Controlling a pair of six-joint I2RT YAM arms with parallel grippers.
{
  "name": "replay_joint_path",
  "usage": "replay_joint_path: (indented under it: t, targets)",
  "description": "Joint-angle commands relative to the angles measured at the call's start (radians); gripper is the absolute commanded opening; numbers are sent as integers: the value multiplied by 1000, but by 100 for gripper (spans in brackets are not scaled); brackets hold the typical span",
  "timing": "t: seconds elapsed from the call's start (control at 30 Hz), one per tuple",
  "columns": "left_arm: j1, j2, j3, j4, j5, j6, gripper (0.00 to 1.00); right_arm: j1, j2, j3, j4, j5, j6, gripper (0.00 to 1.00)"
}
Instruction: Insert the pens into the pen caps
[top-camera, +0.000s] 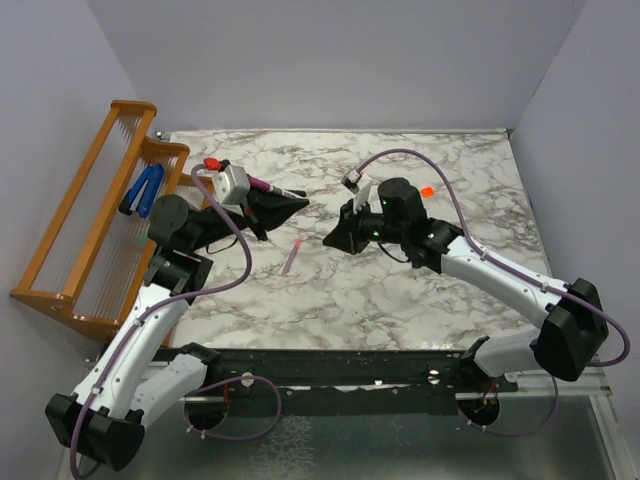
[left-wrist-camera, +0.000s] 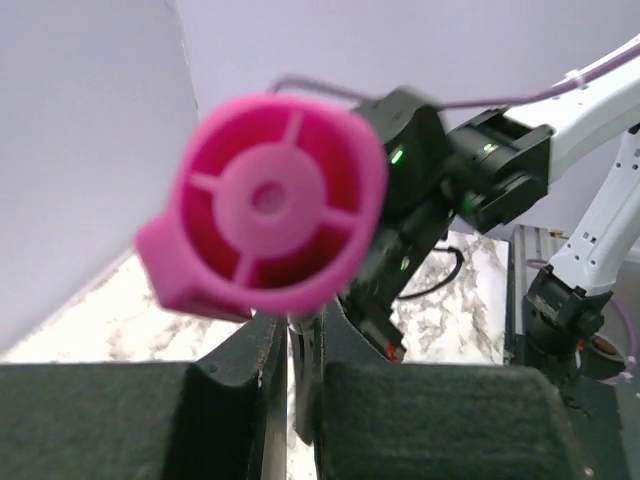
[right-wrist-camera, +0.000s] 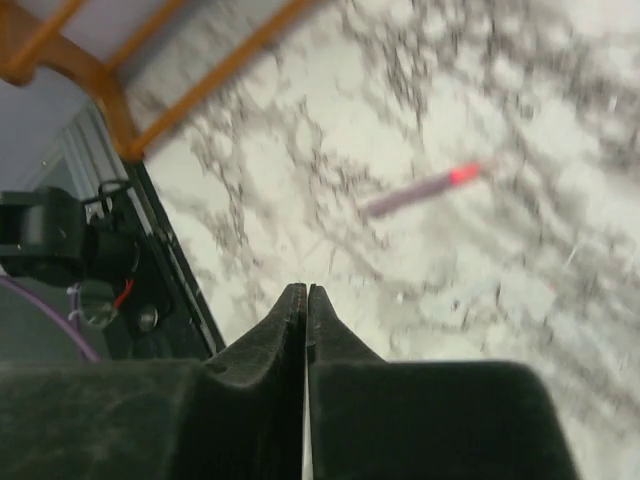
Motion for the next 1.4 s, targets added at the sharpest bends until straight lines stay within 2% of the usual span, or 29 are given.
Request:
replay_joint_path:
  t: [0.0,0.13,0.33,0.5,0.6,0.8,0.97,1.2,1.37]
  targets:
    - [-5,-21,-1,-104,-14,100,0,-35,-13,37,-235,15,-21,12]
    - [-5,29,-31,-333,-68,179,0,-83,-83,64,-218,99,-25,34]
    - [-7,239,24,-636,-171,250,0,-109,-167,70,-263,175,-64,40]
    - [-10,466,89,-749,-264,167,0,-122,-250,54,-368,312,-73,44]
    - [-50,568,115,-796,-310,152,0,-126,-323,9,-408,371,-64,46]
    - [-183,706,212,-872,-517,120,0,-128,-449,-81,-471,401,-11,47]
    - [-247,834,302,-957,-681,93,0,-128,-565,-172,-495,414,50,47]
    - [-282,952,370,-1025,-830,82,0,-129,-670,-211,-569,444,71,49]
    - [-284,989,392,-1038,-877,73,0,-128,-710,-236,-590,448,81,50]
